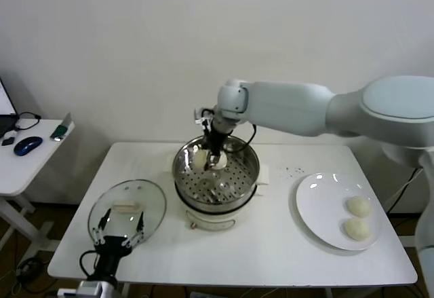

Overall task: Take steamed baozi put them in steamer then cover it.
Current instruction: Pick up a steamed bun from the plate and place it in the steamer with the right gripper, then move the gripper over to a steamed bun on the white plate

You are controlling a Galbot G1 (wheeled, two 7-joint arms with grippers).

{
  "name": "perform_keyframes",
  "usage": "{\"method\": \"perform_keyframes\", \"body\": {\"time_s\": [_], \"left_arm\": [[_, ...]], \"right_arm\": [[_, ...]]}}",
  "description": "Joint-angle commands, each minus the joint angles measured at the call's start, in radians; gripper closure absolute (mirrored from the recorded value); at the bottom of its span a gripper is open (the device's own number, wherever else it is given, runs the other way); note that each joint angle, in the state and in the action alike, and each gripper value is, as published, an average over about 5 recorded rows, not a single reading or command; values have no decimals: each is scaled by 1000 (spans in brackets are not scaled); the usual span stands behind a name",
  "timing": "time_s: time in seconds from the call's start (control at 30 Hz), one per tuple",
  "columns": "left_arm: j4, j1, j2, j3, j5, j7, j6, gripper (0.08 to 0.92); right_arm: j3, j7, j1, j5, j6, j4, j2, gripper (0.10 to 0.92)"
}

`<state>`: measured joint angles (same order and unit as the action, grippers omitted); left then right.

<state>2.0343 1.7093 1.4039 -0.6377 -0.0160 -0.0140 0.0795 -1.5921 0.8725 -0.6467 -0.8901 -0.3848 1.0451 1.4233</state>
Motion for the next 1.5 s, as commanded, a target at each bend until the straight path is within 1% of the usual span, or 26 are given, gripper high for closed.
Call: {"method": "perform_keyframes", "body": {"time_s": [0.03, 0.23, 0.3, 0.4, 0.47, 0.6, 0.7, 0.77, 0.87, 1.0, 1.13, 1.33, 1.43, 1.5], "left_arm": [[-18, -23, 4, 0, 0, 0, -2, 177], [-23, -31, 6, 6, 2, 0, -5, 177], [-23, -31, 5, 6, 2, 0, -5, 177], [-22, -31, 4, 4, 2, -1, -7, 177], [-22, -31, 3, 3, 2, -1, -7, 177], [-21, -29, 2, 4, 3, -2, -7, 177], [-20, -28, 2, 6, 4, -2, -6, 177], [-19, -27, 2, 7, 4, -2, -6, 177], [-17, -29, 4, 10, 5, -3, -7, 177], [-20, -32, 5, 16, 9, -3, -8, 177], [-18, -20, -6, 12, -4, -4, -7, 177], [0, -1, -19, -1, -29, -5, -10, 177], [-1, -1, -15, -2, -23, -7, -12, 177], [-3, -1, -12, -2, -17, -9, -13, 177]], "right_arm": [[-5, -3, 73, 15, -4, -36, 48, 359], [-1, -5, 88, 19, -7, -49, 54, 348], [0, 0, 85, 21, -9, -53, 55, 320], [-1, 10, 76, 26, -11, -49, 50, 250], [0, 13, 68, 29, -11, -43, 43, 218], [12, 24, 30, 32, -8, -20, 13, 204], [25, 44, -22, 32, -1, 20, -39, 203], [28, 62, -65, 34, 8, 62, -99, 202], [15, 97, -140, 55, 29, 146, -227, 202], [-9, 148, -216, 145, 61, 278, -420, 203], [-30, 167, -254, 249, 79, 383, -606, 203], [-29, 190, -210, 401, 106, 449, -828, 203], [33, 201, -105, 519, 119, 457, -921, 203], [129, 203, 15, 579, 121, 447, -971, 203]]}}
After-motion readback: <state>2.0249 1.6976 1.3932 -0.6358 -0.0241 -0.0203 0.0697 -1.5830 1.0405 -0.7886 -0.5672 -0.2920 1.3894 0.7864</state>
